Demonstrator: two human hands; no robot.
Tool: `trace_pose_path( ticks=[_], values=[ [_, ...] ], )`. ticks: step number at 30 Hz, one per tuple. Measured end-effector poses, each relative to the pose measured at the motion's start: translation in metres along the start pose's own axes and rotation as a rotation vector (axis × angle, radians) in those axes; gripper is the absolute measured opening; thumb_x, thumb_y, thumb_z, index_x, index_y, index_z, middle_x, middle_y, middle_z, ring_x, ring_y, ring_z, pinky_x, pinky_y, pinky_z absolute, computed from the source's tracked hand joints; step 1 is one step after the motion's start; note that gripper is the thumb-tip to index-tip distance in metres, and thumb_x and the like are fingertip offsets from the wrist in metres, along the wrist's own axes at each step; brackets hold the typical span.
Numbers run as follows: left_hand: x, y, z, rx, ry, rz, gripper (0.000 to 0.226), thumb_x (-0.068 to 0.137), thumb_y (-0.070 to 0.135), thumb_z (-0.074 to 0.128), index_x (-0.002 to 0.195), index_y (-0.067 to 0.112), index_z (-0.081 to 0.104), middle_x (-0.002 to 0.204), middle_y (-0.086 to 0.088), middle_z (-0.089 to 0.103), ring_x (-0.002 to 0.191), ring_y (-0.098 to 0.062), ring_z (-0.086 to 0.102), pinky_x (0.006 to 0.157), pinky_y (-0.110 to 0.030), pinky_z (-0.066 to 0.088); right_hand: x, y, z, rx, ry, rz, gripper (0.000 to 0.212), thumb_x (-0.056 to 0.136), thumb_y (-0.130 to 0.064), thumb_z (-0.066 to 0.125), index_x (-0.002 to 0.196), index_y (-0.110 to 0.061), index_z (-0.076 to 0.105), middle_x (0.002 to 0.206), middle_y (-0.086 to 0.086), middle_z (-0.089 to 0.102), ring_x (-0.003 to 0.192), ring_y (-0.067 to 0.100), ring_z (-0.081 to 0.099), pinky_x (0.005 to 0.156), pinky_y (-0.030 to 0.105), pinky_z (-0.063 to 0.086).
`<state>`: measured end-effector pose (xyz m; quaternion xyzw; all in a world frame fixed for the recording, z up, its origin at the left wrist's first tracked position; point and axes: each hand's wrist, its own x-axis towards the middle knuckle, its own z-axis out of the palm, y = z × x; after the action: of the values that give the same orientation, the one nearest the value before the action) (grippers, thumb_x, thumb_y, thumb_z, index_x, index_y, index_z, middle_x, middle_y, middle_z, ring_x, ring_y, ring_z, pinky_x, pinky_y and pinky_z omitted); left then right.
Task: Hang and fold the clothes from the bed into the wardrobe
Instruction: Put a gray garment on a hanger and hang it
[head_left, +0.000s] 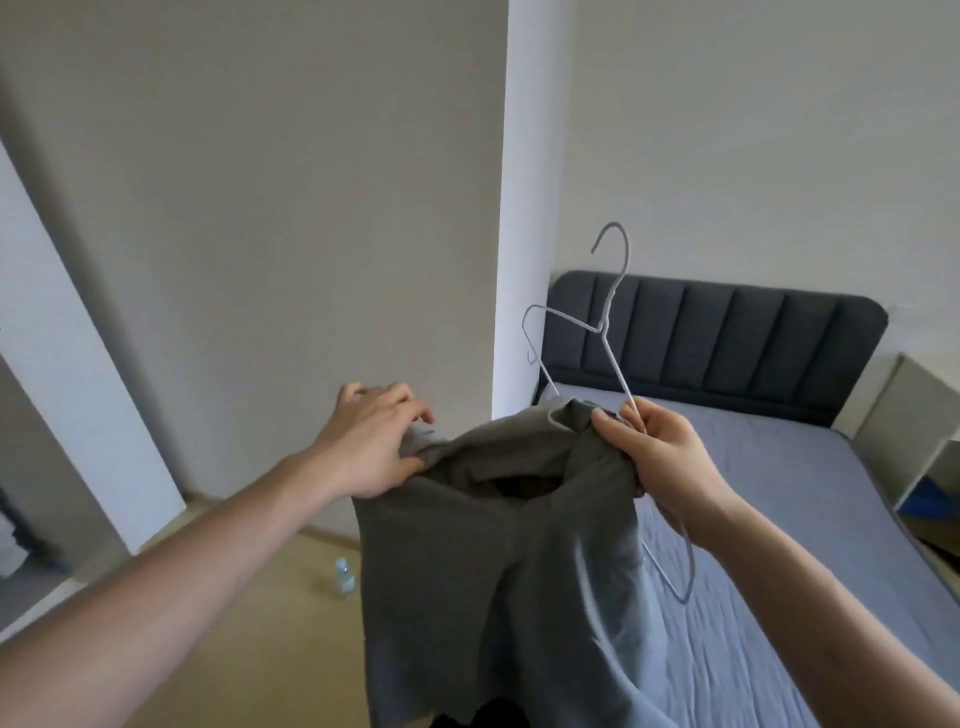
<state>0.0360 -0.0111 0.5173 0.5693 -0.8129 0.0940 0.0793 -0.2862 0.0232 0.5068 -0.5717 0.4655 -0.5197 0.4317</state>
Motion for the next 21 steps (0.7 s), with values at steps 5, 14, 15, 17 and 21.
trace_pose_path(
  ticks=[5,14,15,17,21],
  values=[
    [-0.024,0.073,-0.018,-0.581,-0.121,0.181,0.049,0.075,0.062,0.074,0.119,0.046,0.058,0.116,0.028,0.062,0.106,0.006,0.06,0.095,-0.021,0.049,-0.001,-0.008,0.018,0.097,-0.002,0.008,0.044,0.101,-0.025,0.065,0.068,-0.022,0.037,0.058,-0.003,0.038,0.047,0.012,0.041,0.04,0.024,0.039],
    [-0.012,0.099,0.01,-1.403,-0.361,-0.022,0.029,0.104,0.009,0.052,0.125,-0.003,0.067,0.128,-0.016,0.069,0.114,-0.023,0.064,0.106,-0.037,0.049,-0.02,-0.012,0.01,0.182,0.002,0.039,0.036,0.1,-0.029,0.065,0.075,-0.012,0.045,0.069,0.004,0.052,0.055,0.014,0.053,0.049,0.026,0.05],
    [-0.011,0.093,0.007,-1.524,-0.32,-0.092,0.029,0.102,0.011,0.051,0.119,-0.002,0.07,0.121,-0.016,0.07,0.106,-0.023,0.064,0.096,-0.033,0.051,-0.024,-0.008,0.002,0.151,0.025,0.041,0.033,0.1,-0.03,0.065,0.08,-0.009,0.05,0.075,0.005,0.059,0.06,0.014,0.057,0.052,0.026,0.052],
    [-0.007,0.084,-0.006,-1.717,-0.232,-0.232,0.031,0.1,0.016,0.049,0.104,0.005,0.078,0.109,-0.015,0.072,0.096,-0.023,0.067,0.081,-0.029,0.053,-0.034,0.005,-0.011,0.04,0.076,0.046,0.036,0.1,-0.031,0.064,0.079,-0.005,0.049,0.093,0.003,0.075,0.068,0.015,0.063,0.058,0.028,0.057],
    [0.002,0.074,-0.033,-1.865,-0.134,-0.304,0.035,0.1,0.021,0.049,0.094,0.011,0.082,0.107,-0.011,0.077,0.096,-0.016,0.074,0.077,-0.026,0.06,-0.053,0.05,-0.013,-0.17,0.096,0.116,0.018,0.093,-0.028,0.075,0.099,-0.013,0.068,0.111,-0.002,0.076,0.087,0.007,0.073,0.073,0.027,0.062]
  ],
)
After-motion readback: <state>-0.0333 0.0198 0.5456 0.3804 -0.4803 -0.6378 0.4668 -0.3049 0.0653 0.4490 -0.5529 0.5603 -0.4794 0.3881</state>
